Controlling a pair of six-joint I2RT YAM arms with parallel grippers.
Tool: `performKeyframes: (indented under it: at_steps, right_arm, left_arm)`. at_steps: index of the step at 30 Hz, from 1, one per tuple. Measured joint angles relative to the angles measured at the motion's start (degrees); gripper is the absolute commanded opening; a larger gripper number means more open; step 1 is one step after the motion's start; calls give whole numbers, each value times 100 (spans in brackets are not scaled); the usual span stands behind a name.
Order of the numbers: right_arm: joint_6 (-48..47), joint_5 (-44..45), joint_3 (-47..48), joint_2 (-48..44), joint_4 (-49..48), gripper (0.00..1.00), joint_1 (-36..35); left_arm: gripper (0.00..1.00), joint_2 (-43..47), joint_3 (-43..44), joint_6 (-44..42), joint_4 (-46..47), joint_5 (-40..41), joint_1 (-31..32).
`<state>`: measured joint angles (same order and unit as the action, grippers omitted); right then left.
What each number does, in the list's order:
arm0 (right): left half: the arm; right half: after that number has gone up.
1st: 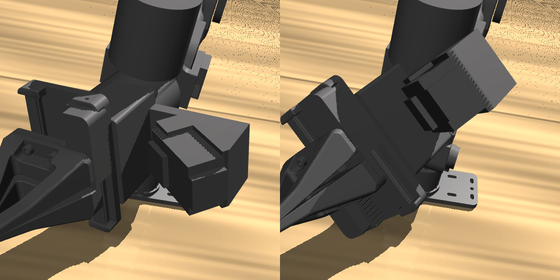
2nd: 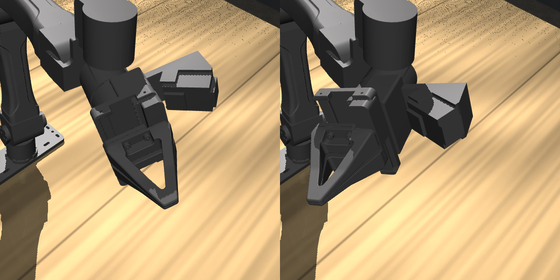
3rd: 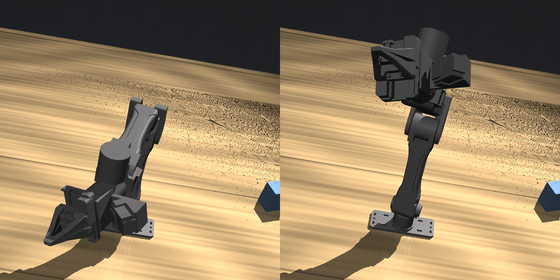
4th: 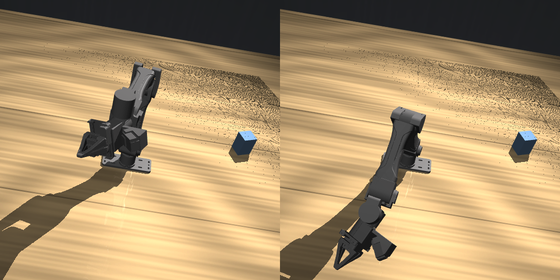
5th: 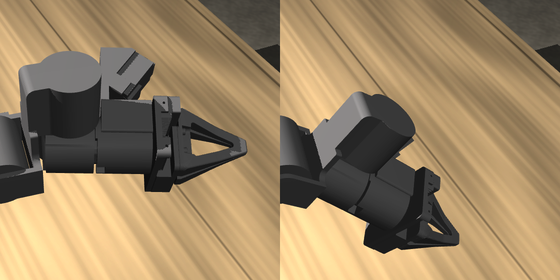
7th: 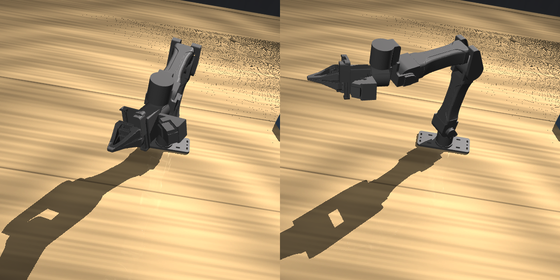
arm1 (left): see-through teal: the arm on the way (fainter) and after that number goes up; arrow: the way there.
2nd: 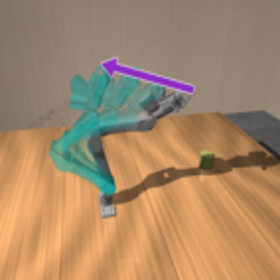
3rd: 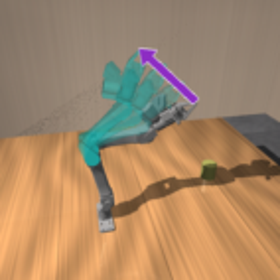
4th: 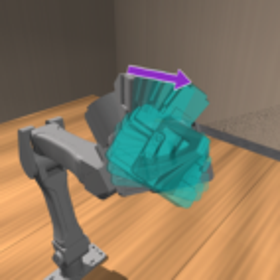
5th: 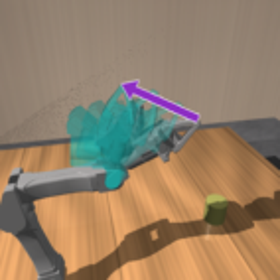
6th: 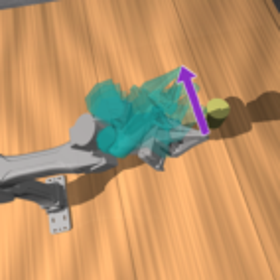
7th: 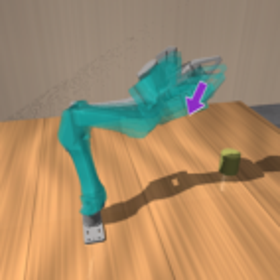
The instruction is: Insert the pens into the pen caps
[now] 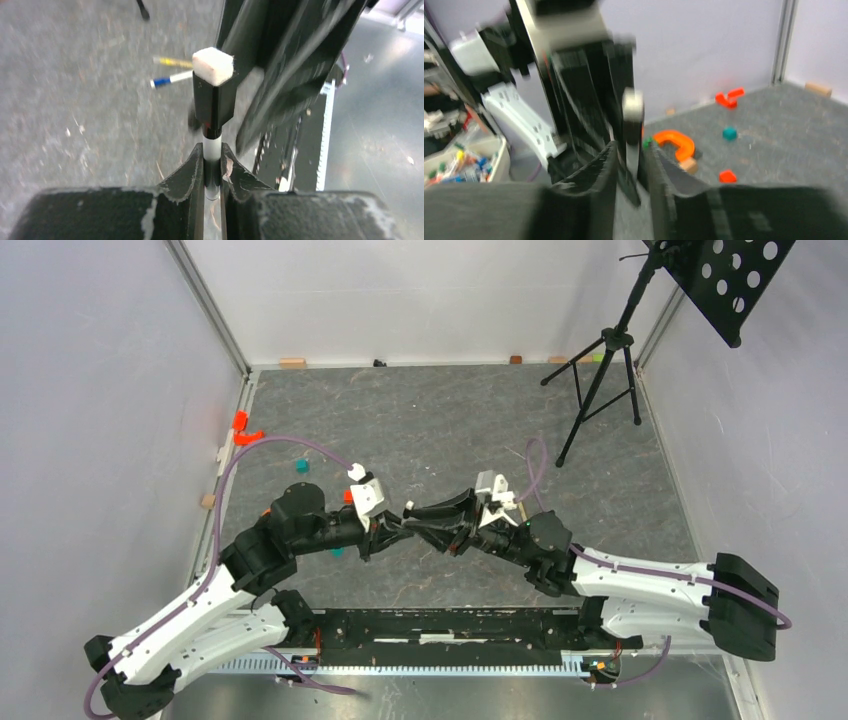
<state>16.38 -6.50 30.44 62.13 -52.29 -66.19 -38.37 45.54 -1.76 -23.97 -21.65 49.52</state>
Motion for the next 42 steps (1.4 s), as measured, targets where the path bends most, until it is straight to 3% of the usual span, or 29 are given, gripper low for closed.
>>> performKeyframes:
  at_steps: [4,9,21,31,42]
  right_arm:
    - [-76,120,-83,-146,490,55,52]
    - [-238,262,-83,-439,852,62,66]
    - [-516,-424,-205,-667,1331,62,2]
    - [-758,26,-332,-1287,1071,62,-7]
    - [-745,245,22,-673,745,58,-7]
  left_arm:
    - [2,15,9,-44,339,-83,-4]
    - [2,-39,9,-46,503,-195,11]
    - [2,-157,59,-48,1110,-179,11]
    - [2,-240,59,-48,1132,-179,11]
    - [2,-291,61,-48,1134,-205,11]
